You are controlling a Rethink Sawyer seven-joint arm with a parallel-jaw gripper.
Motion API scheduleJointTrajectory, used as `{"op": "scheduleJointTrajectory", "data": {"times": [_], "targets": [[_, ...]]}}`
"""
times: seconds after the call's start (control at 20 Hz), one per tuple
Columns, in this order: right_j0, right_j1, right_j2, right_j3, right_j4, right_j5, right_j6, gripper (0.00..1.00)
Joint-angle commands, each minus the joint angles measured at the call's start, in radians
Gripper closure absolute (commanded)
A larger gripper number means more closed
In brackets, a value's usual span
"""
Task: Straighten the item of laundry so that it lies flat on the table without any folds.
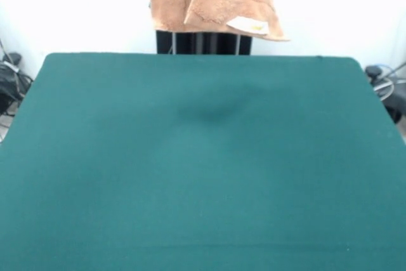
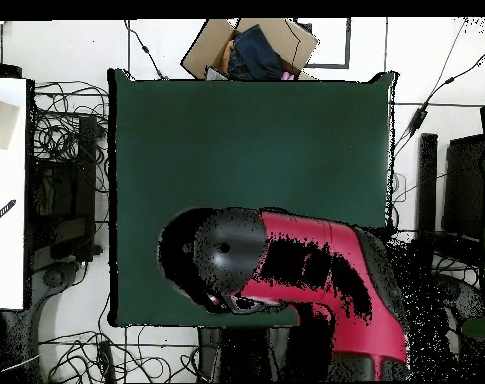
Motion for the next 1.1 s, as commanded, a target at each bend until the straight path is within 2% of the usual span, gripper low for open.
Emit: {"op": "scheduleJointTrajectory", "data": {"times": [0.05, 0.6, 1.1], "targets": [[0.062, -0.008, -0.078, 0.183, 0.042, -0.117, 0.343, 1.0], [0.146, 0.003, -0.121, 0.261, 0.062, -0.236, 0.411, 1.0], [0.183, 0.019, -0.137, 0.324, 0.084, -0.339, 0.446, 1.0]]}}
